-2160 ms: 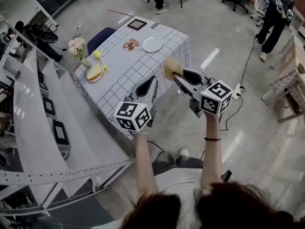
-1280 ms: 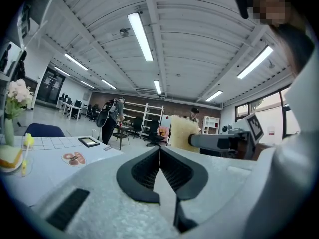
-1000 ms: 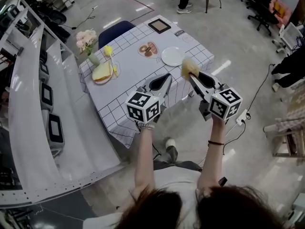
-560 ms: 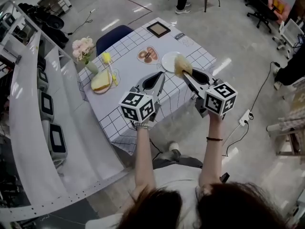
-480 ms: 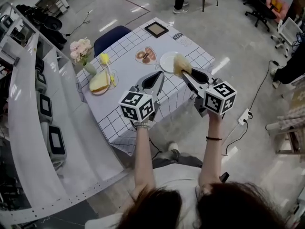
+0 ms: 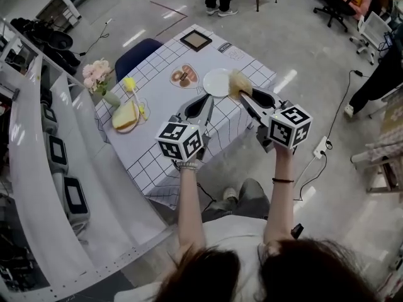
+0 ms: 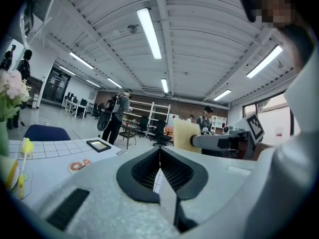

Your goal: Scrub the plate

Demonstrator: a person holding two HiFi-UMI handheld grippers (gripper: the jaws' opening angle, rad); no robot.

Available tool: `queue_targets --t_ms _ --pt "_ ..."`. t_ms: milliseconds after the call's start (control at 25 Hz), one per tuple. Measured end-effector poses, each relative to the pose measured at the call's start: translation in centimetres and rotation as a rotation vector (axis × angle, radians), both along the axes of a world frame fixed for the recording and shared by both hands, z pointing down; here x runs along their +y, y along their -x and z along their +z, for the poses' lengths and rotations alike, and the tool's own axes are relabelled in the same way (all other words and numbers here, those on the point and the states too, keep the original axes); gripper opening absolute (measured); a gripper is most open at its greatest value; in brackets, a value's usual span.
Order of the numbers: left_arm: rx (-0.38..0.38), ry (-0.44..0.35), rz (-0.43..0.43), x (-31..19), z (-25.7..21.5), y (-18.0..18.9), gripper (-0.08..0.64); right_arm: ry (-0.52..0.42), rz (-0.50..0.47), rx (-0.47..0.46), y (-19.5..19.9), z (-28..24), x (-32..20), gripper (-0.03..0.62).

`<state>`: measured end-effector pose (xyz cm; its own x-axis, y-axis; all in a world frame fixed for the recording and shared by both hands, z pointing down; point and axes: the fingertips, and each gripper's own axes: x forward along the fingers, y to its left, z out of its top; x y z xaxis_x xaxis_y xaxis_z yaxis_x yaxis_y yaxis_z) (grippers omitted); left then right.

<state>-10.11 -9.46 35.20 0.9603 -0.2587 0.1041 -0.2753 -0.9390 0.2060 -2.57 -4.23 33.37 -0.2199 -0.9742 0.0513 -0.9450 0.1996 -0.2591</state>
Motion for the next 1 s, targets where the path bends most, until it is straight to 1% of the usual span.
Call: queue_targets --t_ms 320,440,560,680,840,1000 --pt "0.016 0.023 -0.066 -2.1 0.0 -0.3 0.011 0.018 -0.056 0.010 -0.9 0.0 -2.2 0.078" --pt "0.026 0.027 -0.106 -3.6 -0.4 -1.2 0.011 0.021 -0.082 0.018 -2.4 -0.5 -3.7 0.078" --pt "0.013 0.025 -0.162 -5.2 -0.4 -2.3 0.011 0.030 -0.121 0.014 -3.7 -0.8 -5.4 0.078" --pt "0.018 0.032 -0.199 -6.6 -0.4 -3.5 0.011 0.047 -0.162 0.031 -4.9 -0.7 -7.1 0.078" --pt "0.019 0.045 -0.234 -8.1 0.1 -5.2 0.011 0.074 -0.214 0.022 -6.6 -0.1 -9.1 0.078" --pt "0.028 0.061 -0.256 -9.0 0.3 -6.6 0.011 0.077 -0.249 0.031 -7.8 0.1 -10.7 0.078"
